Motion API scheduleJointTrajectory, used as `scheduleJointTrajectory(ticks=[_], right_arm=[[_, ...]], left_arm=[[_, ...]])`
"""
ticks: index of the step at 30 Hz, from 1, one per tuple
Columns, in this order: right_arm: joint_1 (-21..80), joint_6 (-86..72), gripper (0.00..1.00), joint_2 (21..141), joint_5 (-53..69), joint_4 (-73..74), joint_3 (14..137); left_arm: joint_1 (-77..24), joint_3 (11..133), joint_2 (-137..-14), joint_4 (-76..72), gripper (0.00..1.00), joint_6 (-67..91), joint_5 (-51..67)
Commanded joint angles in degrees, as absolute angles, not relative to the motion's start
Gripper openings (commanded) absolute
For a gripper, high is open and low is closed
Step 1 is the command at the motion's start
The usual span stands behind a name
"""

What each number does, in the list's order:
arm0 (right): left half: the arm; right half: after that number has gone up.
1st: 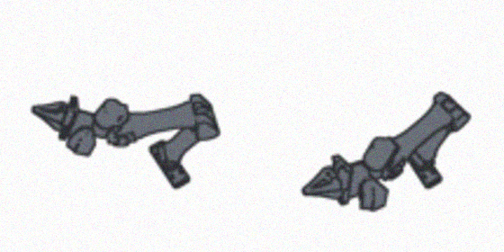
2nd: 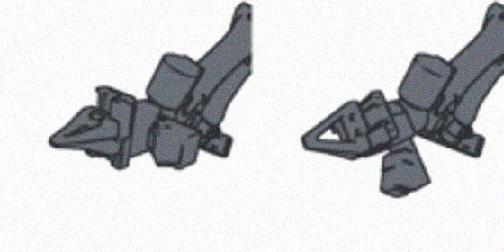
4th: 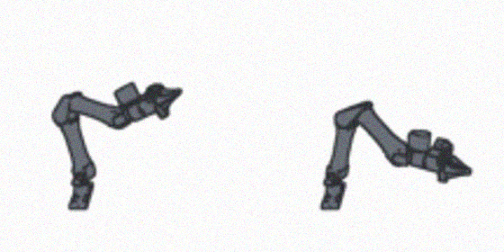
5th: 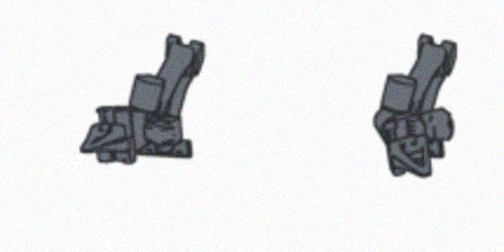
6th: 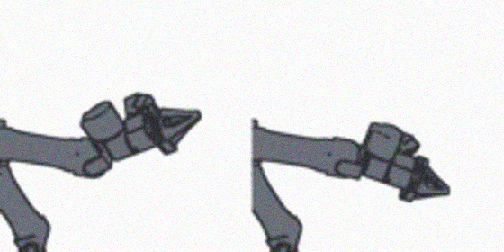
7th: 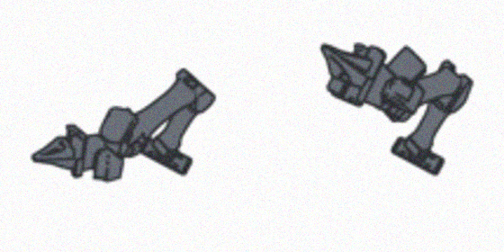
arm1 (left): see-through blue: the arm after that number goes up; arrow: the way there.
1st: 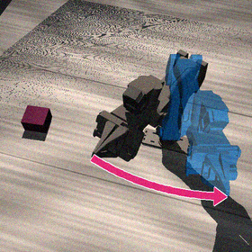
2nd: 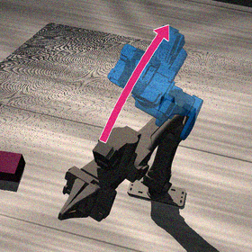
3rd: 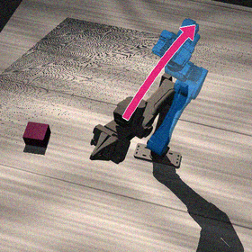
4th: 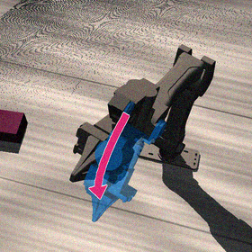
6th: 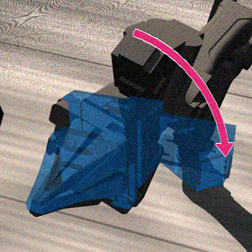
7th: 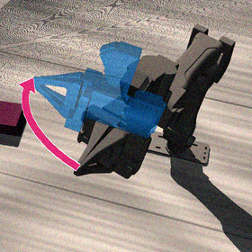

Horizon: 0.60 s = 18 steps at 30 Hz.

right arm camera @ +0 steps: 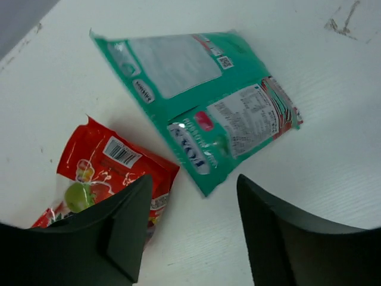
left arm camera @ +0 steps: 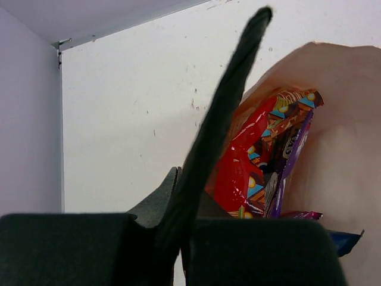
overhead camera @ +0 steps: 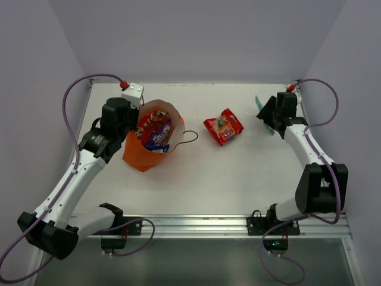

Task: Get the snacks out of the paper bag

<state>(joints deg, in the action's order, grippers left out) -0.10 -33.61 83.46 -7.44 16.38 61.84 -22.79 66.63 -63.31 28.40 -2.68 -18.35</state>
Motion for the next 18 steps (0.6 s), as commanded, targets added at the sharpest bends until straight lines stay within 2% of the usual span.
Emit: scheduleJointTrajectory(ticks=[1, 2, 3, 5, 9, 12, 15, 18], right_arm=[[1.4, -34.2, 0.67, 81.9, -3.3, 13.3, 69.5], [3.7, -34.1, 0.84, 81.7, -2.7, 14.7, 70.3], [5.3, -34.0, 0.89, 80.5, -2.6, 15.5, 71.2], [11.5, -34.3, 0.92, 79.3, -3.3, 18.6, 74.2], [22.4, -37.7, 0.92, 75.9, -5.8, 21.6, 77.2], [31.7, -40.6, 0.84, 74.0, -5.0, 20.0, 79.0], [40.1, -43.9, 0.80, 76.5, -5.5, 21.4, 84.5], [46.7, -45.5, 0.79, 81.5, -7.5, 22.8, 90.2]], left_arm=[[-22.3, 66.7, -58.8, 20.8, 0.00, -5.7, -15.5], [-22.3, 66.4, -58.6, 21.1, 0.00, -5.9, -15.0], [-22.3, 66.1, -58.0, 21.2, 0.00, -6.0, -13.7], [-22.3, 65.0, -57.5, 21.1, 0.00, -6.1, -12.6], [-22.4, 64.0, -57.1, 21.4, 0.00, -5.9, -10.7], [-22.4, 63.8, -57.3, 21.7, 0.00, -5.5, -10.1], [-22.4, 64.0, -57.5, 21.8, 0.00, -5.2, -9.8], [-22.3, 64.1, -57.6, 21.8, 0.00, -4.5, -10.0]])
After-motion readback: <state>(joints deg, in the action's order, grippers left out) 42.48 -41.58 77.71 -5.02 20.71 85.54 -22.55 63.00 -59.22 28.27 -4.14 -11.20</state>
